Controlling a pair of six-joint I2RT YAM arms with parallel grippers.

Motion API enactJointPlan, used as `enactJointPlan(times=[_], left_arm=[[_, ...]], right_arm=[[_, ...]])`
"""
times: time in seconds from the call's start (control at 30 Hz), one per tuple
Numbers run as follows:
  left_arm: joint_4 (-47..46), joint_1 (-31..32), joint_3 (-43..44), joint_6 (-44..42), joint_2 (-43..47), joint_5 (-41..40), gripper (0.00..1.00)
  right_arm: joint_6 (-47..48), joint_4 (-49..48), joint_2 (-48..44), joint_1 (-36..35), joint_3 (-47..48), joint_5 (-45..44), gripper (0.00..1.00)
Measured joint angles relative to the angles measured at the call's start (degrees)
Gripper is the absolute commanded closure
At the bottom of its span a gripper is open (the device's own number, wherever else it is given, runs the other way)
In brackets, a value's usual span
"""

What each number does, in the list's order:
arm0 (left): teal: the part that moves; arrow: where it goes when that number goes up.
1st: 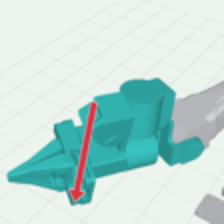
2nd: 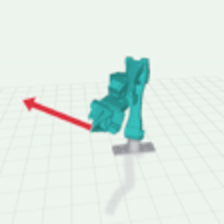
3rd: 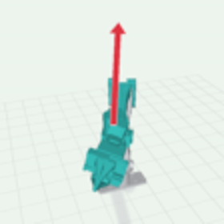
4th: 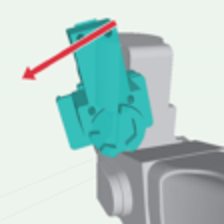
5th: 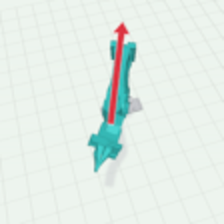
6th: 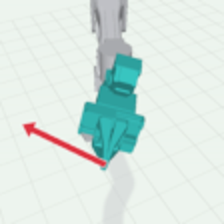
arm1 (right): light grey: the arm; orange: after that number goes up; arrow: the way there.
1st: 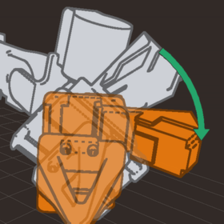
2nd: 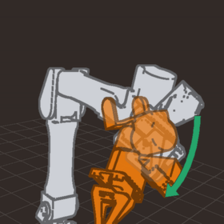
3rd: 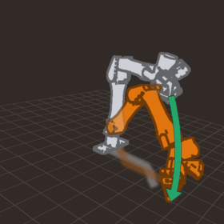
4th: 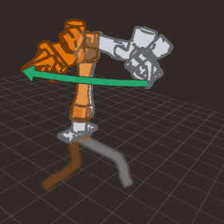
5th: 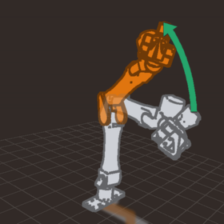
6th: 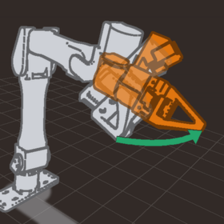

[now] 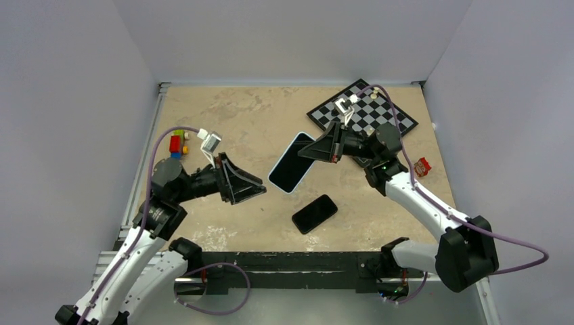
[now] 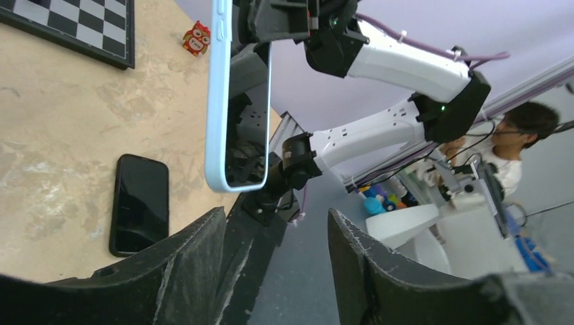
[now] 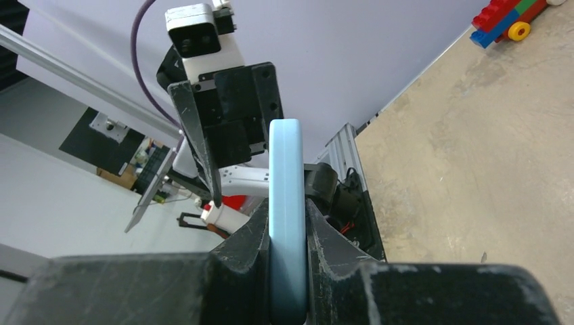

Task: Take the phone out of the phone case
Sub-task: Remove the phone case from the phone.

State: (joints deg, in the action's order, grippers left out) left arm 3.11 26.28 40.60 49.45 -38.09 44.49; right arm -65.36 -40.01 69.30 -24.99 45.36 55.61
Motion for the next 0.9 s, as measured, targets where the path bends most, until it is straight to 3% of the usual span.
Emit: enactJointPlan(times=[0.13, 0.2, 0.4, 0.63, 0.9], left_arm=[[4.13, -0.02, 0.37, -3.78, 2.60, 0.61, 0.48], [4.72, -0.02, 0.37, -4.57, 1.49, 1.68, 0.45], [0.90, -0.02, 0.33, -4.09, -2.67, 6.67, 0.43], [-7.65, 0.00, -0.59, -0.20, -6.40, 10.23, 0.61], [-11.85, 0.35, -0.87, 1.14, -8.41, 11.91, 0.69]], right_arm=[[-0.55, 0.63, -0.26, 1.33, 0.22, 2.73, 1.00], [0.11, 2.89, -0.72, 1.33, 0.96, 3.69, 1.00], [-0.07, 3.15, -2.67, 1.33, 1.75, 5.33, 1.00], [-1.42, 1.16, -3.34, 1.33, 1.75, 5.60, 1.00], [-3.58, -1.95, -2.51, 1.33, 1.75, 5.75, 1.00]])
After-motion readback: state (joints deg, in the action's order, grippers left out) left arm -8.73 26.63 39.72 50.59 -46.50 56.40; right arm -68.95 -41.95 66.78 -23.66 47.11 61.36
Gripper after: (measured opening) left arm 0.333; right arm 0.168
